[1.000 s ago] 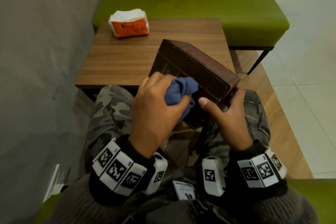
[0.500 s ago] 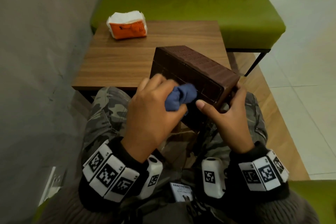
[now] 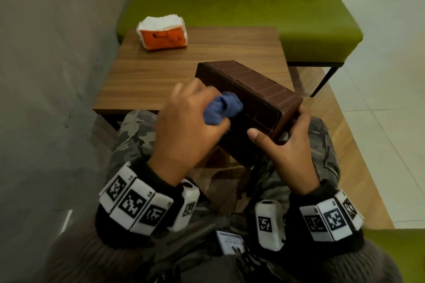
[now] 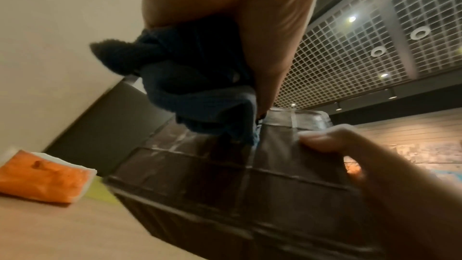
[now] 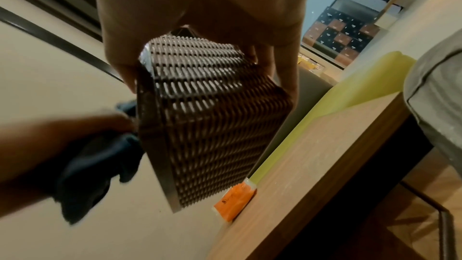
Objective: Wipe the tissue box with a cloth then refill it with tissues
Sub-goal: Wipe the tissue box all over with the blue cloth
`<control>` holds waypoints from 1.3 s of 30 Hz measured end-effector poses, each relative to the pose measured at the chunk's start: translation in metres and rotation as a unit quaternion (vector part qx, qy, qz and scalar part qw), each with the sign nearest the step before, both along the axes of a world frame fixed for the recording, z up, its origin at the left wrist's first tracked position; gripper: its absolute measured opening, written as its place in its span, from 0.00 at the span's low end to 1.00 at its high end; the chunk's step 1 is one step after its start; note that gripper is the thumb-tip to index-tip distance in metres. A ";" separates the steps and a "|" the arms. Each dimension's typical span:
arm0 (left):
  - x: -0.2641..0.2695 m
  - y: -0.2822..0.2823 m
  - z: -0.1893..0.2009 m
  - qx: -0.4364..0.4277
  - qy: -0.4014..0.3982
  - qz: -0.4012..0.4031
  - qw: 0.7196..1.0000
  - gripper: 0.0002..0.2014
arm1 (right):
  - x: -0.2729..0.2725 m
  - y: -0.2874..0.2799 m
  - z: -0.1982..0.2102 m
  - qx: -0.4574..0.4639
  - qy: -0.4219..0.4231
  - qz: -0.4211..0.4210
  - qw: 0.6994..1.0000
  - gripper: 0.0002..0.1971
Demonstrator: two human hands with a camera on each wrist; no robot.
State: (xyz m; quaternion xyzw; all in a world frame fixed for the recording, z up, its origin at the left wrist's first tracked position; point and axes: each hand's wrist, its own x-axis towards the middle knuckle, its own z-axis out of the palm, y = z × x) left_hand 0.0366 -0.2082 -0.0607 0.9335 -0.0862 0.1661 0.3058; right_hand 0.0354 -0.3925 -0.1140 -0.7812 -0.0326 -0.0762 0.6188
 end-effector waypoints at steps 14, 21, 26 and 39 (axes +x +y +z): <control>-0.014 -0.006 -0.001 0.101 -0.024 -0.003 0.995 0.10 | -0.002 0.001 0.006 -0.088 -0.028 -0.033 0.995 0.49; 0.014 0.048 0.002 -0.240 -0.052 0.142 0.959 0.21 | -0.005 -0.005 0.000 0.046 0.033 0.009 0.998 0.48; -0.003 0.060 -0.020 -0.323 0.161 0.100 0.927 0.44 | 0.011 -0.004 -0.013 0.239 0.131 -0.011 0.962 0.47; 0.009 0.076 -0.031 -0.302 0.378 -0.154 0.862 0.52 | 0.029 -0.030 0.008 0.158 0.162 0.181 0.957 0.14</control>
